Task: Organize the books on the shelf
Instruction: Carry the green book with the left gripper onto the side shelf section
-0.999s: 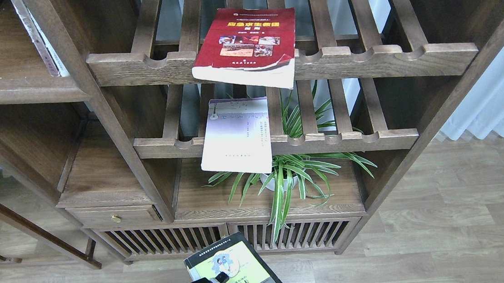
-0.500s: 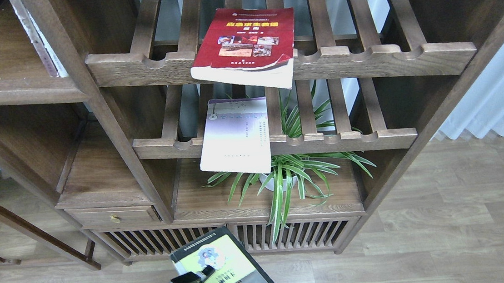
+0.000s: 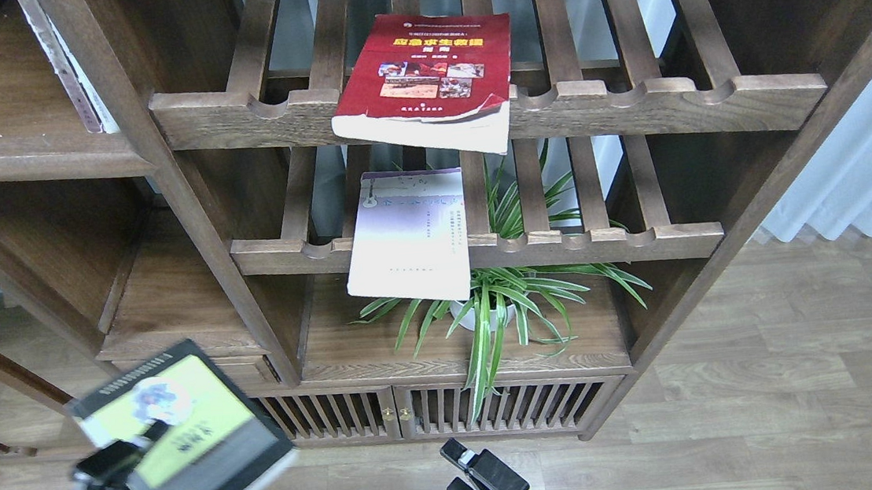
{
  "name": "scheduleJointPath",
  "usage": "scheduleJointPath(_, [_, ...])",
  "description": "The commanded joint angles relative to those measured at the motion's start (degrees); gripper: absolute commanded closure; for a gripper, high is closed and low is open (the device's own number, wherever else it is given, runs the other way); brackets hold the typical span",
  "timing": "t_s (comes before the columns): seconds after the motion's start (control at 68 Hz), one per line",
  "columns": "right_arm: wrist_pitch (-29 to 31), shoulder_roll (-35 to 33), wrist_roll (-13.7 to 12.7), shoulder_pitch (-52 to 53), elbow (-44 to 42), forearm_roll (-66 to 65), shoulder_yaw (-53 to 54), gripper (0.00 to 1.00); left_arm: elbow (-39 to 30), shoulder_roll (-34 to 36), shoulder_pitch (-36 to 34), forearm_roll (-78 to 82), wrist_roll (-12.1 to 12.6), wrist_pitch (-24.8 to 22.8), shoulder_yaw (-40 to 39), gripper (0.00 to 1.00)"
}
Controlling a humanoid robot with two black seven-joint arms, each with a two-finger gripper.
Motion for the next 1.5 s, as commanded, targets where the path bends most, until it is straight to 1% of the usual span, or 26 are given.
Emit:
scheduleJointPath(0.0, [0.0,0.0,0.0,0.0,-0.1,-0.1,0.3,0.01,-1.7,3.2,1.1,0.0,0.0,0.0,-7.6,0.93])
scheduleJointPath(0.338, [0.0,0.0,0.0,0.1,-0.2,-0.1,0.3,0.01,-4.4,11.6,1.1,0.6,0.1,0.0,-20.2,0.93])
scheduleJointPath(0.47, [0.0,0.0,0.0,0.1,-1.1,-0.1,0.3,0.01,-5.5,15.9,0.8,0.7,0.1,0.0,-25.0,0.93])
scheduleJointPath(0.5, [0.0,0.0,0.0,0.1,-1.2,-0.1,0.2,0.01,-5.5,18.1,0.4,0.7,0.1,0.0,-27.1,0.93])
scheduleJointPath(0.573, [0.0,0.0,0.0,0.1,-1.2,-0.1,0.3,0.01,-5.5,19.9,-0.6,1.0,0.2,0.0,-28.5,0.93])
scheduleJointPath(0.617, [0.0,0.0,0.0,0.1,-1.2,-0.1,0.3,0.01,-5.4,20.6,-2.0,2.2,0.8,0.0,-29.2,0.93])
scheduleJointPath(0.676, [0.0,0.0,0.0,0.1,-1.2,-0.1,0.3,0.01,-4.8,21.0,-5.0,5.1,1.7,0.0,-30.5,0.93])
scheduleJointPath(0.735, [0.0,0.0,0.0,0.1,-1.2,-0.1,0.2,0.01,-4.5,21.0,-8.9,8.6,1.7,0.0,-30.7,0.93])
scheduleJointPath(0.838, [0.0,0.0,0.0,0.1,-1.2,0.0,0.3,0.01,-4.1,20.7,-18.3,17.3,1.7,0.0,-30.2,0.93])
scheduleJointPath(0.955, [0.0,0.0,0.0,0.1,-1.2,0.0,0.3,0.01,-3.5,20.2,-27.1,24.6,1.7,0.0,-29.8,0.93])
scheduleJointPath(1.058, [0.0,0.0,0.0,0.1,-1.2,0.0,0.4,0.01,-2.3,19.7,-33.6,30.5,1.7,0.0,-28.7,0.93])
scheduleJointPath(1.073, [0.0,0.0,0.0,0.1,-1.2,0.0,0.4,0.01,-1.9,19.4,-35.3,32.1,1.7,0.0,-28.3,0.93])
scheduleJointPath(1.146, [0.0,0.0,0.0,0.1,-1.2,0.0,0.3,0.01,-1.0,17.8,-39.7,36.1,1.7,0.0,-27.0,0.93])
scheduleJointPath(1.176, [0.0,0.0,0.0,0.1,-1.2,0.0,0.3,0.01,0.2,16.0,-43.9,40.1,1.7,0.0,-25.9,0.93])
scheduleJointPath(1.205, [0.0,0.0,0.0,0.1,-1.2,0.0,0.3,0.01,0.7,15.4,-45.9,41.9,1.7,0.0,-25.4,0.93])
scheduleJointPath(1.484, [0.0,0.0,0.1,0.1,-1.1,0.1,0.4,0.01,6.5,8.9,-59.6,55.3,1.7,0.0,-20.7,0.93])
